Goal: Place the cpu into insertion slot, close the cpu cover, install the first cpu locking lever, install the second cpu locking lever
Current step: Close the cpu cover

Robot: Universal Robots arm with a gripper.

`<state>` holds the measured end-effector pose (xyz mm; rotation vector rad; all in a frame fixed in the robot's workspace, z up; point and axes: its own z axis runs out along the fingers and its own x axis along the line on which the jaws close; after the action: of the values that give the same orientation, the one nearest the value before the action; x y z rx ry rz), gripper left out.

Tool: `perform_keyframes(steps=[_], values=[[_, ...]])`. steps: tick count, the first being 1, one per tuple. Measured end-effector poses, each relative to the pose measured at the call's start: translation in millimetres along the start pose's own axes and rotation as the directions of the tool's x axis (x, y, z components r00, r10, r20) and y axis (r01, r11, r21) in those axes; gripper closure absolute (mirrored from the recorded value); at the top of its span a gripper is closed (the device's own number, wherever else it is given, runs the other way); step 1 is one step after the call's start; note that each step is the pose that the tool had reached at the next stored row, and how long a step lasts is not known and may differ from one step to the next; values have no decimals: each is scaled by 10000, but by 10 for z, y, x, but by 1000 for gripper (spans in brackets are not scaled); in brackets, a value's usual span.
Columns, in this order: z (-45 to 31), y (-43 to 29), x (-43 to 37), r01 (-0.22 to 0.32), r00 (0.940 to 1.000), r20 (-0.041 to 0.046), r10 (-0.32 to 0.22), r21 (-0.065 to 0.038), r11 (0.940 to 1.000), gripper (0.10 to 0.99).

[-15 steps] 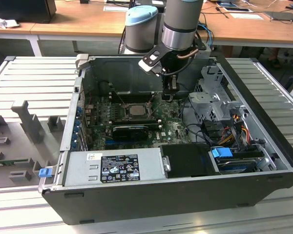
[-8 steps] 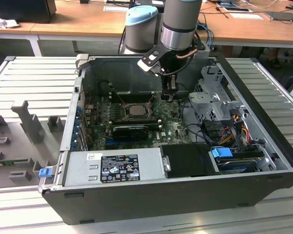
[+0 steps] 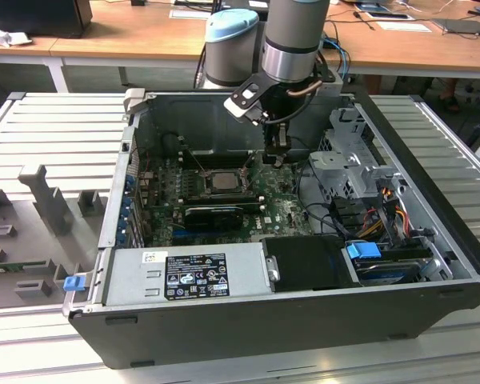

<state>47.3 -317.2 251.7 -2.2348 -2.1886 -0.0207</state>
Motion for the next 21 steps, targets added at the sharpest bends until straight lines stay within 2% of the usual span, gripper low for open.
perform_keyframes(steps=[21], values=[[0, -58, -1, 0, 10000, 1, 0, 0, 10000, 980]])
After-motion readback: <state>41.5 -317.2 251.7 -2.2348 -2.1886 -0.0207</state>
